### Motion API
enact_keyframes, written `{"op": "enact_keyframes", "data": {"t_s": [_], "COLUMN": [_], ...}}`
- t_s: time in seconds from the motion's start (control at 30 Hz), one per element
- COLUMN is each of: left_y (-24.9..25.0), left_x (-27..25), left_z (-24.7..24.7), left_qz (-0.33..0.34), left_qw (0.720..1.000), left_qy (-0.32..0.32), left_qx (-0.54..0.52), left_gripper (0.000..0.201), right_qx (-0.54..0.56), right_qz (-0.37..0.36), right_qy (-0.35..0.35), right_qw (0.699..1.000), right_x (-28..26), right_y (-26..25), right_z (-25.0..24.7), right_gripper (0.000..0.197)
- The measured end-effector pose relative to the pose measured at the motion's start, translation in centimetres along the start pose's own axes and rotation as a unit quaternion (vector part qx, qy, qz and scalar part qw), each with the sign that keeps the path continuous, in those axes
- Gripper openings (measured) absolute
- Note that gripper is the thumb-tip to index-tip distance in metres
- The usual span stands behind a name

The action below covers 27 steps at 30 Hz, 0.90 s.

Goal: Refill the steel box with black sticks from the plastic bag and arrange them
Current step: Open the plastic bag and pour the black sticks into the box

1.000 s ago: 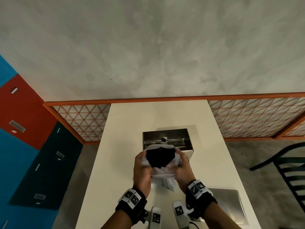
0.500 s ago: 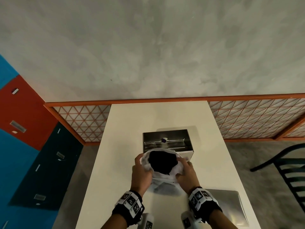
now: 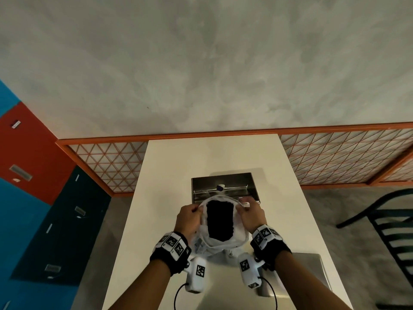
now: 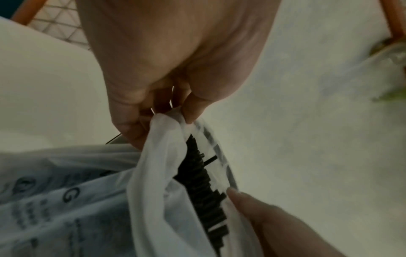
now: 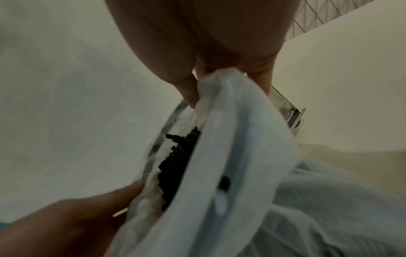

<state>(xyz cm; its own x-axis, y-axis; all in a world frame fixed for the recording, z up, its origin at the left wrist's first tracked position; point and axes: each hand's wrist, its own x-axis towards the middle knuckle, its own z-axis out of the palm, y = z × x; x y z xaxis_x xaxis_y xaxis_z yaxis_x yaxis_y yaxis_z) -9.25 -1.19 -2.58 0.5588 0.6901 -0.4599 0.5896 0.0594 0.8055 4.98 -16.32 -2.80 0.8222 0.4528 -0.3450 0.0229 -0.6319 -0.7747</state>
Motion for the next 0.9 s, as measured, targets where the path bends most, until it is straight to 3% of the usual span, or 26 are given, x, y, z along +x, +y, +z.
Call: {"op": "enact_keyframes", "data": {"t_s": [0.07,0.17,0.3,0.4,0.47,0.57,0.7,0.8,0.9], "left_y": [-0.2,0.2,0.2,0.3,0.5,0.7,0.4,0.1,0.2], "left_x": [-0.2,-1.3,-2.3,-3.1,-3.5,-3.8,-3.8,-3.9,-3.7], "left_z": [-0.2,-0.9,-2.0,-2.3,-2.5,-2.9,-2.7,-1.9,-1.4], "left_qz": [-0.051,-0.074,-0.090,-0.092,-0.079,-0.058,-0.045,-0.063,-0.105], "left_qw": [0.992,0.964,0.925,0.906,0.897,0.894,0.910,0.918,0.908], "left_qy": [-0.022,-0.062,-0.130,-0.185,-0.212,-0.227,-0.216,-0.229,-0.208], "left_qx": [-0.115,-0.246,-0.346,-0.369,-0.379,-0.383,-0.350,-0.318,-0.349], "left_gripper": [0.027,0.025,0.028,0.032,0.034,0.038,0.039,0.042,0.048], "right_qx": [0.008,0.097,0.280,0.388,0.426,0.427,0.401,0.401,0.394], "right_qz": [-0.022,-0.036,-0.019,0.015,0.032,0.030,0.024,0.061,0.097], "right_qy": [-0.027,-0.065,-0.147,-0.199,-0.197,-0.190,-0.198,-0.190,-0.174], "right_qw": [0.999,0.993,0.949,0.900,0.882,0.884,0.894,0.894,0.897], "right_x": [0.3,0.0,-2.1,-2.3,-2.0,-1.8,-1.8,-1.4,-1.1], "right_y": [0.4,1.0,0.1,0.5,0.8,1.0,0.9,0.9,0.7], "right_z": [-0.1,-0.7,-2.2,-3.2,-3.4,-3.4,-3.3,-2.9,-2.3], "right_gripper": [0.016,0.030,0.026,0.026,0.035,0.046,0.040,0.040,0.039]}}
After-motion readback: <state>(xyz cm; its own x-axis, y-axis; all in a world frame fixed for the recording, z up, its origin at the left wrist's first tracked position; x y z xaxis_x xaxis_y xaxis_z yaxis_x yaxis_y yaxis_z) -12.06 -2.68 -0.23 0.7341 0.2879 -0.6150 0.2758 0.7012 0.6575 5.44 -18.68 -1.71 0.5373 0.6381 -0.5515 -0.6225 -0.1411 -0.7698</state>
